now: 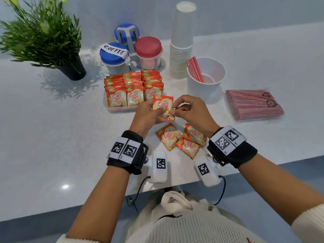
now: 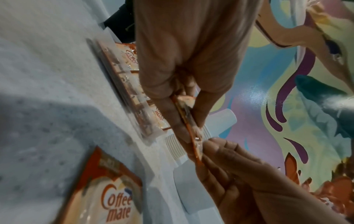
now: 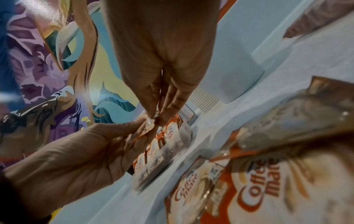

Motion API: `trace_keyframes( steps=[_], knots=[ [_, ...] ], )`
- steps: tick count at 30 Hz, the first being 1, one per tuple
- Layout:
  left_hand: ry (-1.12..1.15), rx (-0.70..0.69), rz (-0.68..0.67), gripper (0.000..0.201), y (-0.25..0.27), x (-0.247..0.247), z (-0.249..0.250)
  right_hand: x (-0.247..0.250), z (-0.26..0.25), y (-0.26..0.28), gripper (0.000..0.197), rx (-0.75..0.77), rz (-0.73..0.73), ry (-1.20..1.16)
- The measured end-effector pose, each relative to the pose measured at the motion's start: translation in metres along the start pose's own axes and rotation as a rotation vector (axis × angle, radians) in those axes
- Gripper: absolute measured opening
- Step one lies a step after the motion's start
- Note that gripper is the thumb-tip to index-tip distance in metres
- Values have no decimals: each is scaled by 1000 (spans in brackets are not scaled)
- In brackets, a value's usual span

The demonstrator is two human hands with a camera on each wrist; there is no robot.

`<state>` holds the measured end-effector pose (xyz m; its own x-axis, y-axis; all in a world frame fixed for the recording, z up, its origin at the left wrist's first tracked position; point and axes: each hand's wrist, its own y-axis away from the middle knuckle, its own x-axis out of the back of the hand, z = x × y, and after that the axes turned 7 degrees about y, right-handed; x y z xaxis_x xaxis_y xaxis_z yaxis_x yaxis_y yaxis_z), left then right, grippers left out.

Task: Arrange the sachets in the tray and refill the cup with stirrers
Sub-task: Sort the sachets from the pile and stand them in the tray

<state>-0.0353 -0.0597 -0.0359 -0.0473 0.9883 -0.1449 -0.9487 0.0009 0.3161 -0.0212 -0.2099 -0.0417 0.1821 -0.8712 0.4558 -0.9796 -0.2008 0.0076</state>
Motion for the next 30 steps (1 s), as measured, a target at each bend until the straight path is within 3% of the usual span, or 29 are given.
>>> trace_keyframes(
  steps=[3, 5, 8, 10, 14, 18, 22, 25, 30],
  knots=[
    [-35, -21, 62, 23, 2, 3, 1, -4, 0, -4, 19, -24, 17, 111],
    [-49, -21, 83, 20, 5, 9, 1, -5, 0, -3, 13, -80, -113, 380],
    [-46, -7, 114, 18, 9, 16, -2, -13, 3, 6, 54, -205, -373, 859],
    [-30, -2, 135, 22, 11, 19, -5, -21, 4, 10, 65, -201, -408, 918],
    [-35, -5, 190, 21, 13, 26, -11, -29, 4, 6, 36, -181, -409, 752],
    [-34, -9, 295, 26, 13, 36, -17, -22, 0, -2, 9, -112, -187, 581],
    [-5, 15, 338, 37, 11, 40, -18, -13, -13, -7, 23, -155, -77, 186],
    [15, 7, 291, 40, 10, 34, -18, -17, -21, -5, 16, -245, -92, -98],
    [50, -14, 217, 37, 13, 14, -10, -27, -18, -6, 4, -324, -45, -160]
  ],
)
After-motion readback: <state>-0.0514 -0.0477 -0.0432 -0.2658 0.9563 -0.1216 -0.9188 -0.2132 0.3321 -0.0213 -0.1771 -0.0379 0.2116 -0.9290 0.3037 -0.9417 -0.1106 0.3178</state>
